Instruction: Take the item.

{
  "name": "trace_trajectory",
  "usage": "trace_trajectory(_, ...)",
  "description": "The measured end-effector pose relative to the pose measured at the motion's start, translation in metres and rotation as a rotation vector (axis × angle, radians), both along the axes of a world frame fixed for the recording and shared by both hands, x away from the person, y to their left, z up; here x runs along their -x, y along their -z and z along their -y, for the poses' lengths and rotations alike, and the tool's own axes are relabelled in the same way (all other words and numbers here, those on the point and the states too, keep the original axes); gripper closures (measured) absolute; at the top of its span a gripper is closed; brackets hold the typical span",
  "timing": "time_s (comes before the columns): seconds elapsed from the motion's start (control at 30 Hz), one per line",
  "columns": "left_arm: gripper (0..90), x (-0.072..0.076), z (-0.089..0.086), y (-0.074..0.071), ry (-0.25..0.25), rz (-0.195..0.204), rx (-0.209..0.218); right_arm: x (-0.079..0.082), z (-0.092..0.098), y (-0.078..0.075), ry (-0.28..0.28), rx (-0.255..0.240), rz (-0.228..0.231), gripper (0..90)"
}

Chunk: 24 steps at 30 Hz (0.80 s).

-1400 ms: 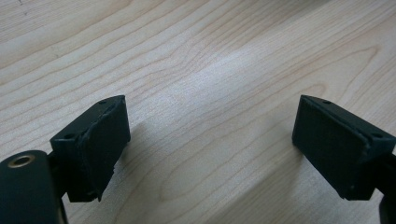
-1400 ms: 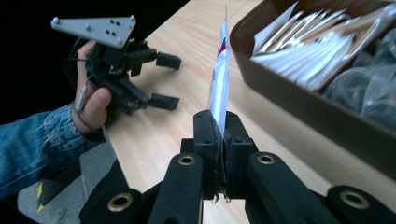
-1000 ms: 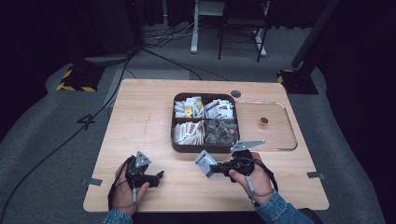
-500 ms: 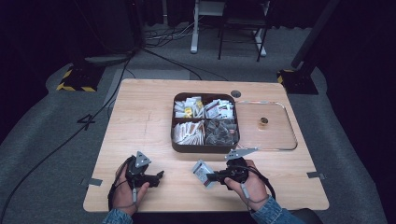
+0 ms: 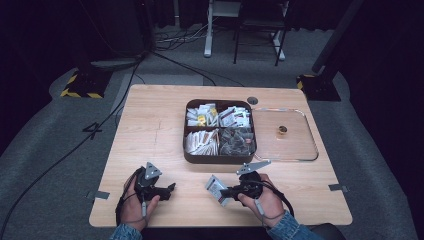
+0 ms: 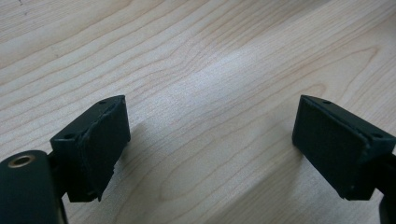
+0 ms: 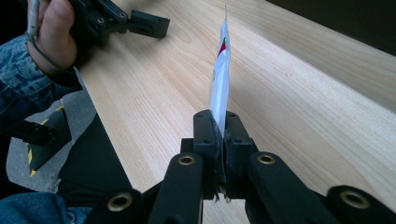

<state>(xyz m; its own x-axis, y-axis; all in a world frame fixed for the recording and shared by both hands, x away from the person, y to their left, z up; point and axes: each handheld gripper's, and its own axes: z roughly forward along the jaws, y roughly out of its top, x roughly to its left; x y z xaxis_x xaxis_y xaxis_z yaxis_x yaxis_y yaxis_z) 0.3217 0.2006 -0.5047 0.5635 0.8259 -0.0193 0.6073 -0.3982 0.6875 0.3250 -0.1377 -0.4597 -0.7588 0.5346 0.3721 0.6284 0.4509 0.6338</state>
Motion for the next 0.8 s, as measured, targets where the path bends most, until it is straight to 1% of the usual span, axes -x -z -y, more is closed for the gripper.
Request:
trace_trajectory(0.17,11.6,0.0000,0.0000,0.0000,0.000,0.000,0.000,0.0005,-0.0013,0.0021,-0.006,0.012,-0.005,86.8)
trace_trajectory(0.2,11.7,0.0000,0.0000,0.0000,0.000,0.000,0.000,0.0005,-0.0015,0.0025,-0.008,0.012,-0.001,86.3)
trace_trajectory(0.27,11.6,0.0000,0.0000,0.0000,0.000,0.000,0.000,0.0004,-0.0018,0.0031,-0.009,0.017,0.005,83.7)
trace_trajectory(0.53,11.6,0.0000,0.0000,0.0000,0.000,0.000,0.000,0.0004,-0.0025,0.0048,-0.003,0.001,0.018,70.3)
trace_trajectory(0.6,11.7,0.0000,0.0001,0.0000,-0.001,0.000,0.001,0.0004,-0.0028,0.0047,0.000,-0.011,0.042,65.4)
trace_trajectory(0.7,11.6,0.0000,0.0000,0.0000,0.000,0.000,0.000,0.0000,-0.0023,0.0041,0.007,-0.019,0.066,61.3)
trace_trajectory(0.8,11.6,0.0000,0.0000,0.0000,0.000,0.000,0.000,-0.0018,0.0005,0.0022,0.025,-0.026,0.122,56.8)
